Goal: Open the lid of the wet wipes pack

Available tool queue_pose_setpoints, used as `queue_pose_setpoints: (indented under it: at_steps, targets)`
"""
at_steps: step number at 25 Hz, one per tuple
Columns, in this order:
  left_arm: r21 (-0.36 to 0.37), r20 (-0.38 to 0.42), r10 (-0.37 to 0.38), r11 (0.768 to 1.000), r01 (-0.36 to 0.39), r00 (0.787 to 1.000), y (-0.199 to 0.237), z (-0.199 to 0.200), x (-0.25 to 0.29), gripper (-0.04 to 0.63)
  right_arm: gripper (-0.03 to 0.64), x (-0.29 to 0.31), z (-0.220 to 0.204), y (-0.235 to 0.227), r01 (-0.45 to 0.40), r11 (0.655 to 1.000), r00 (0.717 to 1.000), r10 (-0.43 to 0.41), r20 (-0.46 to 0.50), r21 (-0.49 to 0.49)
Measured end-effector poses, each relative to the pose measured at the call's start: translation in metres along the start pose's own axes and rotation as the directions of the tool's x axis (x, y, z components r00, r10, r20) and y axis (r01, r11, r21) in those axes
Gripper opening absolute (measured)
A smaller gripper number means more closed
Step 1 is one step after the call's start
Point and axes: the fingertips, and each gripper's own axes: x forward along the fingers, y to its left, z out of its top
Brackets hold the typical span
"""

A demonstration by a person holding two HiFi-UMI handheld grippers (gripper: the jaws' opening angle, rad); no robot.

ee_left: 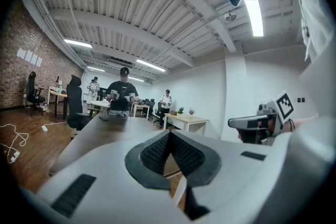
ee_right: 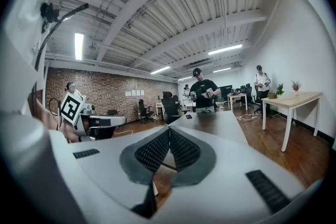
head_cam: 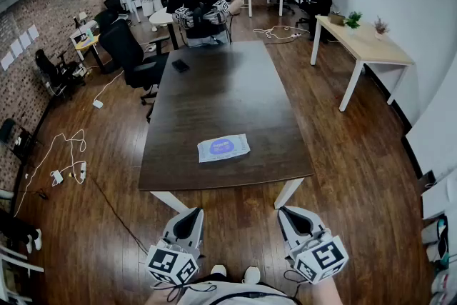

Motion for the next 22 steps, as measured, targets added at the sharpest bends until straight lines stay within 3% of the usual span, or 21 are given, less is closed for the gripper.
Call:
queue_pose_setpoints:
  at_steps: [11,22]
  targets:
    - [-0.018,-0.008,0.028,0.999,-0.029,1.0,-0.017,-0.004,0.009,0.002,0.006,-0.009,-0.002,-0.024,-0.032,0.999,0.999,0.032,-0.003,0.002]
    - [-0.039,-0.019,0.028,0.999,-0.029,0.999,0.024,-0.008,0.051,0.002,0.008,0.046,-0.008,-0.041,-0.038,0.999,0.999,0.038,-0.037,-0.001]
